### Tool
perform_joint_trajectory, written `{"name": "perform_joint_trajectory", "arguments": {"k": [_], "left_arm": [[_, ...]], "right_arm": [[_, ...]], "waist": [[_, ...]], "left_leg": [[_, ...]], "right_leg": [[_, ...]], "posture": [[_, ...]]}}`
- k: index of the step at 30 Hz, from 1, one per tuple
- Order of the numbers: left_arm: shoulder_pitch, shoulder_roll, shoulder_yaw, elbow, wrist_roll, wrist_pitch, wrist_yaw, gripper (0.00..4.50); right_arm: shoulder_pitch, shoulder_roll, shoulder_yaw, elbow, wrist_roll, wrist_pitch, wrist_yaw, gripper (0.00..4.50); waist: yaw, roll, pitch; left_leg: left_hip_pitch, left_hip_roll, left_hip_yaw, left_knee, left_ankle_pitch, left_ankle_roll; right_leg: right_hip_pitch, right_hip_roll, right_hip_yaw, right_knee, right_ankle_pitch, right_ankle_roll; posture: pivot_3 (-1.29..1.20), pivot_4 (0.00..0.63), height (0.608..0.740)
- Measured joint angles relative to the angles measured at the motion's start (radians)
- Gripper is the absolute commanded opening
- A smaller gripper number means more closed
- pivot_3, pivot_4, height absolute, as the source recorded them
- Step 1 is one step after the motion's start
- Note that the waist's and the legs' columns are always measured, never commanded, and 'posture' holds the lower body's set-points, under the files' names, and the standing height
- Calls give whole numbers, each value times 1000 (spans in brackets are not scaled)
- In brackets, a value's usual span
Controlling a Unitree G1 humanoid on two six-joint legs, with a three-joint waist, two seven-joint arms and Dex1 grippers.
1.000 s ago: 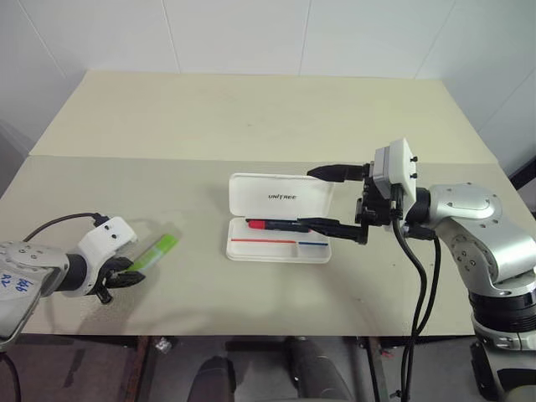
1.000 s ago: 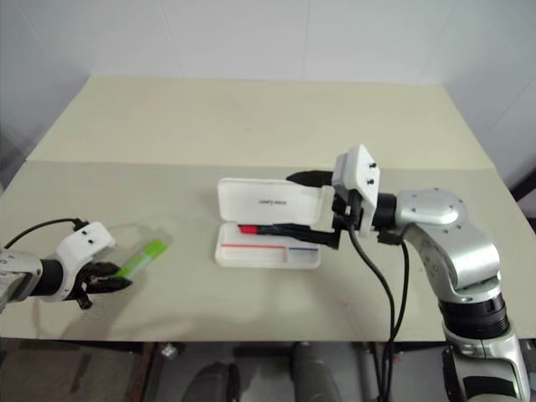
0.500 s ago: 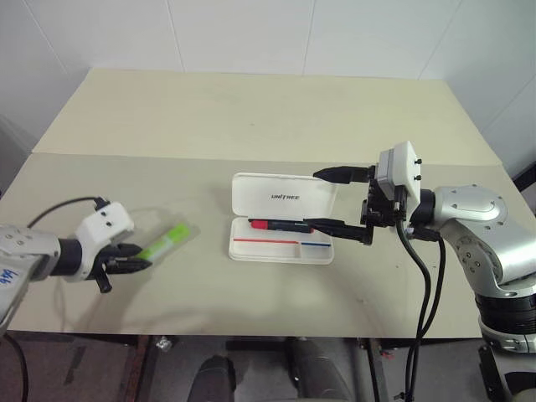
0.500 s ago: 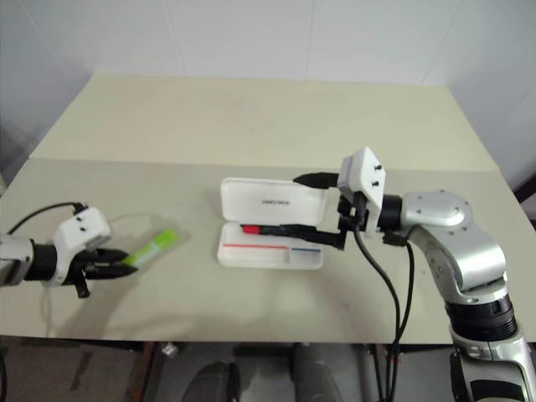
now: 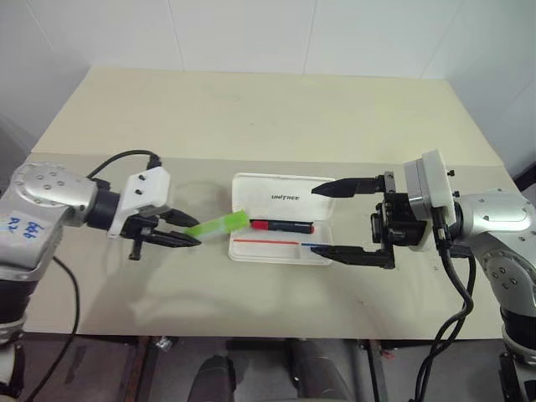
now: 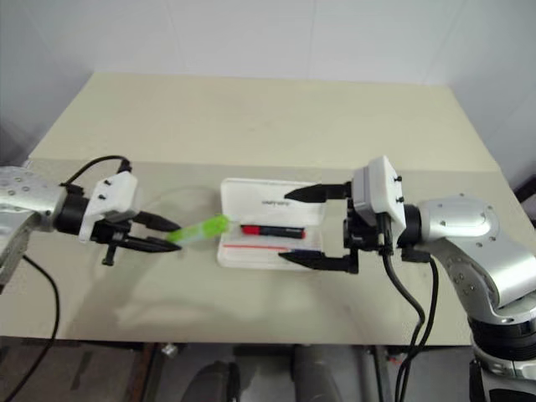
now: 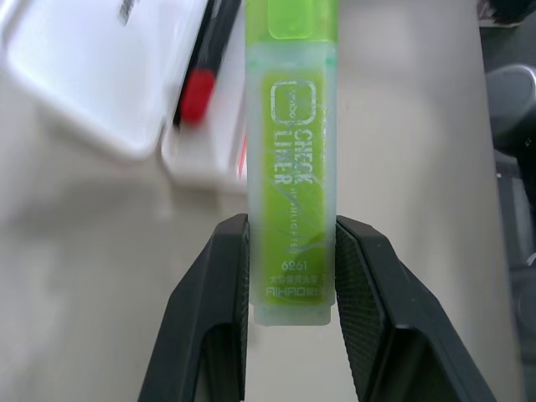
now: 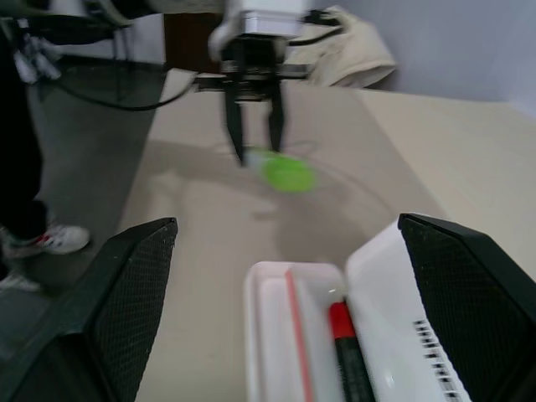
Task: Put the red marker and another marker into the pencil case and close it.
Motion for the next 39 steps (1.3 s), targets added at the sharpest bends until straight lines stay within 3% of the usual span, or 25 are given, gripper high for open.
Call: {"name": "perform_joint_trajectory", "arguments": {"k": [8,15,37,39], "left_arm": [[-177,-179,-172,120,102,-56,-41,1079],[-230,-308,-274,164,168,-33,-15,1079],[-258,-414,-330,315,326,-87,-5,1079],[-258,-415,-332,318,334,-92,-11,1834]], "right_arm": [[150,-35,-75,5,-34,12,-96,4500],[263,-35,-117,-12,-58,13,-168,4500],[348,-31,-153,-135,-24,34,-321,4500],[352,-31,-153,-135,-24,34,-324,4500]], "waist": [[18,0,0],[21,0,0],[27,0,0],[26,0,0]], "left_leg": [[-1,-1,0,4,0,0],[-1,-2,0,4,0,0],[0,-2,0,5,1,1],[0,-2,0,5,1,1]], "right_leg": [[1,0,1,2,1,1],[0,0,3,2,1,3],[1,2,5,3,2,3],[1,2,5,3,2,3]], "posture": [[0,150,740],[0,150,740],[0,150,740],[0,150,740]]}}
